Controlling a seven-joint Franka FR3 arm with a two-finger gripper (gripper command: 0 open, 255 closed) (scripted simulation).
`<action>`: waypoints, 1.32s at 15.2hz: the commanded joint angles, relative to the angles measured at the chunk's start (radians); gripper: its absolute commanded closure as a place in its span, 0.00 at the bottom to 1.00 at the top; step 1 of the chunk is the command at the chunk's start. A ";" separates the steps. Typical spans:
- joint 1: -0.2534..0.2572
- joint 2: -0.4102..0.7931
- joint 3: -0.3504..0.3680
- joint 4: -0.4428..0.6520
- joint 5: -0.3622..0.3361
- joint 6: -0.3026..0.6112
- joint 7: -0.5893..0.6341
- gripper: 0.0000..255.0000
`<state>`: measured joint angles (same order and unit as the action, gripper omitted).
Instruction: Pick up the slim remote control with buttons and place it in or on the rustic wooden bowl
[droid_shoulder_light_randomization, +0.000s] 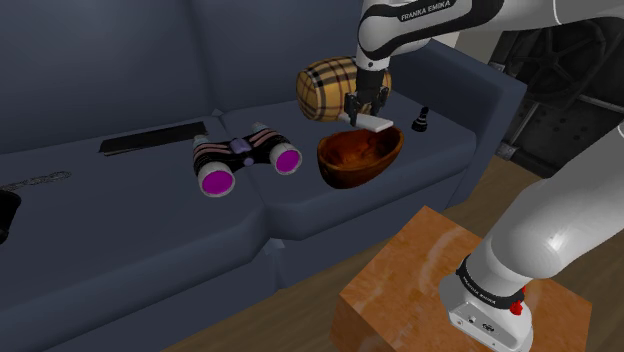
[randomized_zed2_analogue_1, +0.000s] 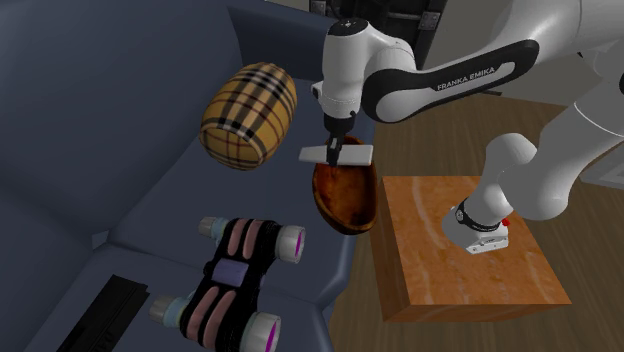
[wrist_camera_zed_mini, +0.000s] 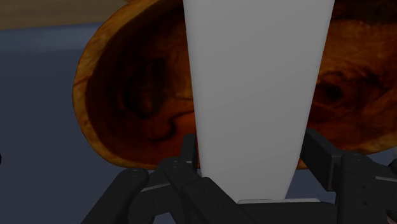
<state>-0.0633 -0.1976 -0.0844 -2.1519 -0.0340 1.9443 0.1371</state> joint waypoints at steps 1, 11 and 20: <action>0.000 0.000 0.000 0.000 0.000 0.001 0.000 1.00; 0.001 -0.011 0.001 0.057 0.000 -0.067 0.000 0.00; 0.001 -0.015 0.003 0.112 0.001 -0.127 0.000 0.00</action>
<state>-0.0619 -0.2131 -0.0818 -2.0401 -0.0333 1.8176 0.1370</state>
